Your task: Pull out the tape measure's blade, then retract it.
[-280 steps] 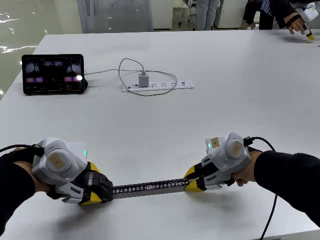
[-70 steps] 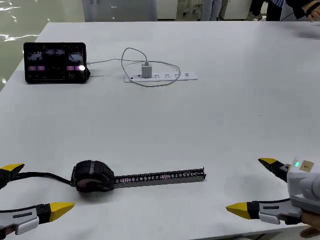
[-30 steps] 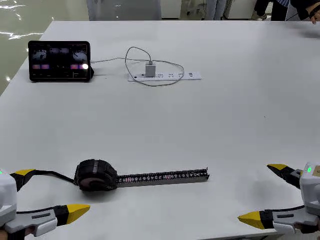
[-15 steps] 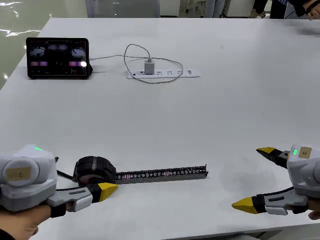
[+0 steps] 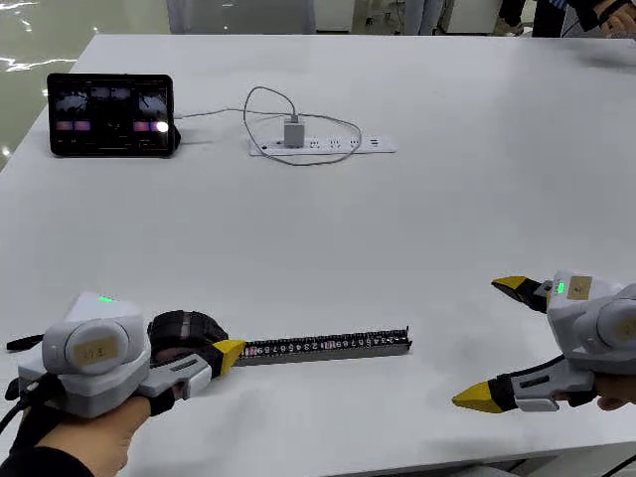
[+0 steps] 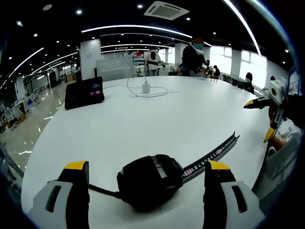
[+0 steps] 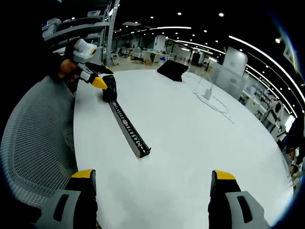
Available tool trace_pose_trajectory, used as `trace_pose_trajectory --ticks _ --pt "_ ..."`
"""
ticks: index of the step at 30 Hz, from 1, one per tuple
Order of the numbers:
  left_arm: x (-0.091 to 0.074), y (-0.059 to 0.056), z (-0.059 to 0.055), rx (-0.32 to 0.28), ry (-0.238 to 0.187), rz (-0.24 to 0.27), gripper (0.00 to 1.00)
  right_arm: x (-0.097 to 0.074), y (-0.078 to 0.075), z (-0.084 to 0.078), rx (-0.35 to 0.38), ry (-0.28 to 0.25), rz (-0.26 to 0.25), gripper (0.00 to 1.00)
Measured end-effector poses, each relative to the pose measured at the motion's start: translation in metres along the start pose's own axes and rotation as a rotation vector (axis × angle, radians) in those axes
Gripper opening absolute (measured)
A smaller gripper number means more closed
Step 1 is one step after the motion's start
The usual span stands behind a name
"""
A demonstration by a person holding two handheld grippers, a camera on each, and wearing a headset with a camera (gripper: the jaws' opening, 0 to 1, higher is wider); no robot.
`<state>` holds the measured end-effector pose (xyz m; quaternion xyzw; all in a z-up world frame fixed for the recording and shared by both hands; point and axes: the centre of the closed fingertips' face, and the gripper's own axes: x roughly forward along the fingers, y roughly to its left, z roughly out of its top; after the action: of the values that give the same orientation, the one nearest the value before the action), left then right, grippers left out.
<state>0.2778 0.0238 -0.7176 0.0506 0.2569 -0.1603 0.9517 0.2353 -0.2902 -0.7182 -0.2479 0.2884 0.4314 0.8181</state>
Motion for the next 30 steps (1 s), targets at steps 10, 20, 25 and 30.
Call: trace_pose_trajectory --ticks 10,20,25,30 --pt "0.003 -0.006 0.006 -0.089 -0.054 0.069 0.99 0.004 -0.004 0.013 -0.060 0.020 0.025 0.99" --pt "0.015 0.000 -0.020 -0.164 0.002 0.061 0.99 0.014 -0.006 0.030 -0.107 0.032 0.074 0.99" --pt "0.016 0.003 -0.015 -0.167 -0.033 0.067 0.99 0.022 -0.004 0.035 -0.130 0.039 0.109 0.99" --pt "0.018 -0.001 -0.013 -0.132 -0.054 0.053 0.99 0.033 -0.001 0.030 -0.176 0.061 0.161 0.99"
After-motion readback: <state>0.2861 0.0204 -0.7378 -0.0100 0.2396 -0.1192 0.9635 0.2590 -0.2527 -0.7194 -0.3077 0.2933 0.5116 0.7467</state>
